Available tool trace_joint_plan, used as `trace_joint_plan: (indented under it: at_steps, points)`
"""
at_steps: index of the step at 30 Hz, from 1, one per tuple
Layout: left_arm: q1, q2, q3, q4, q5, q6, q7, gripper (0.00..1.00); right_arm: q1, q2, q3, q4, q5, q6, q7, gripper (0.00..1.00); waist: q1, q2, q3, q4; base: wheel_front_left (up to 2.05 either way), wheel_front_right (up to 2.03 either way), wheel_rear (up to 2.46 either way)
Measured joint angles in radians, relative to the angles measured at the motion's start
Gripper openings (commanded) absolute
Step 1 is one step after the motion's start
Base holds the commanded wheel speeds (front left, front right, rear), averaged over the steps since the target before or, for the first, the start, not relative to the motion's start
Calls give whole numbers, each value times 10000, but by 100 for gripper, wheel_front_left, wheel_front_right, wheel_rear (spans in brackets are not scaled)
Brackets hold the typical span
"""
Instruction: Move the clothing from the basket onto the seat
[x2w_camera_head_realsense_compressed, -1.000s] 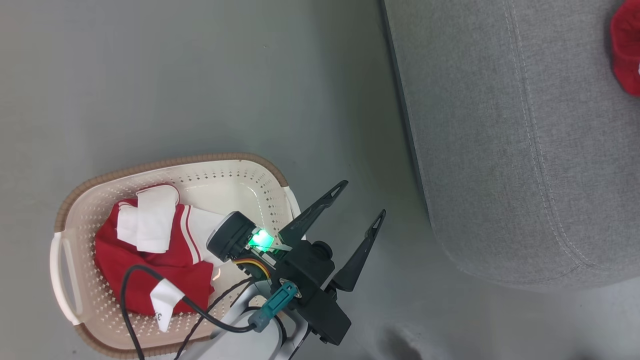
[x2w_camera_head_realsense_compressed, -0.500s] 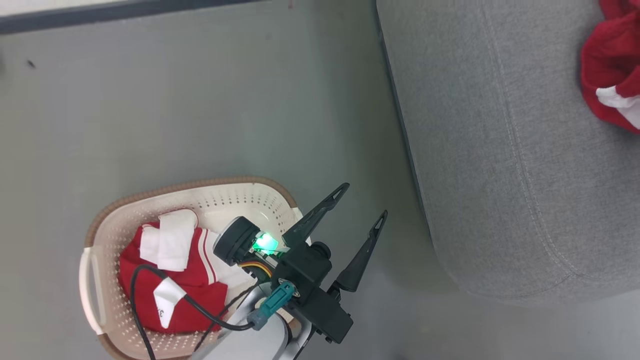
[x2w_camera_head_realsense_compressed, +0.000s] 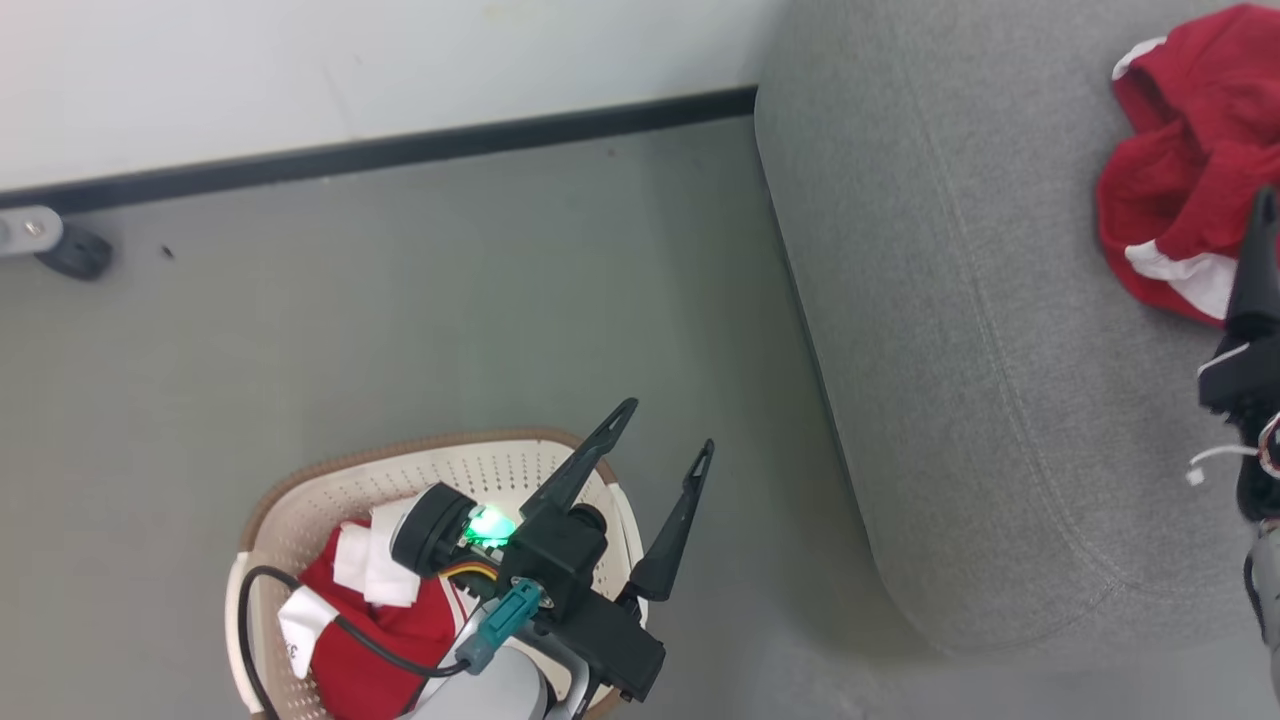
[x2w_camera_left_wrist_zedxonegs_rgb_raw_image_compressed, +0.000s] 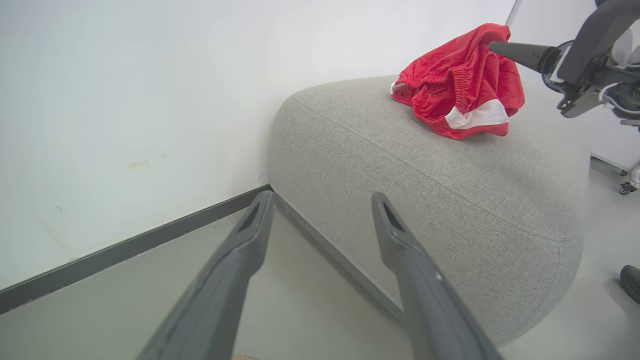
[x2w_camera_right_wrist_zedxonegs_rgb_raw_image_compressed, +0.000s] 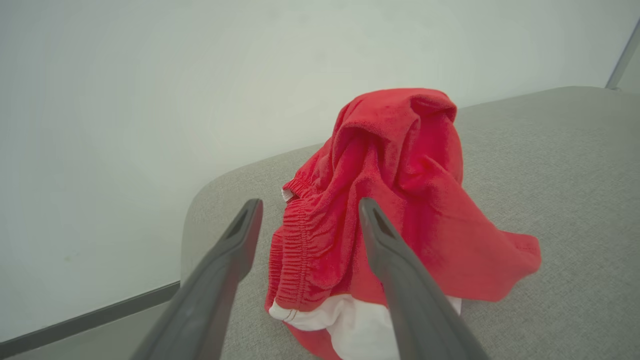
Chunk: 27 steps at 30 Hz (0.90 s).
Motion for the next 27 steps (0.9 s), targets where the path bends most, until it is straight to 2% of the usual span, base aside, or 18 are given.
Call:
trace_joint_plan:
  at_steps: [6,13,17,27]
  points:
    - [372,-23,301,130,-336,184,-98,100,1134,249,119,-959,-221,25,0,100,-1,0,-730,157,0,0,0]
    - [956,-6,777,144,-479,401,-178,100,2495,959,499,-2215,-566,69,0,100,0,0,-1507,562,0,0,0]
    - [1272,38,1114,140,-516,489,-190,100,3024,1141,652,-2790,-734,69,0,100,-1,-1,-1827,799,0,0,0]
    - [2018,351,2215,211,-798,665,-219,100,4255,1532,1156,-3697,-991,82,0,100,0,0,-2621,1260,0,0,0]
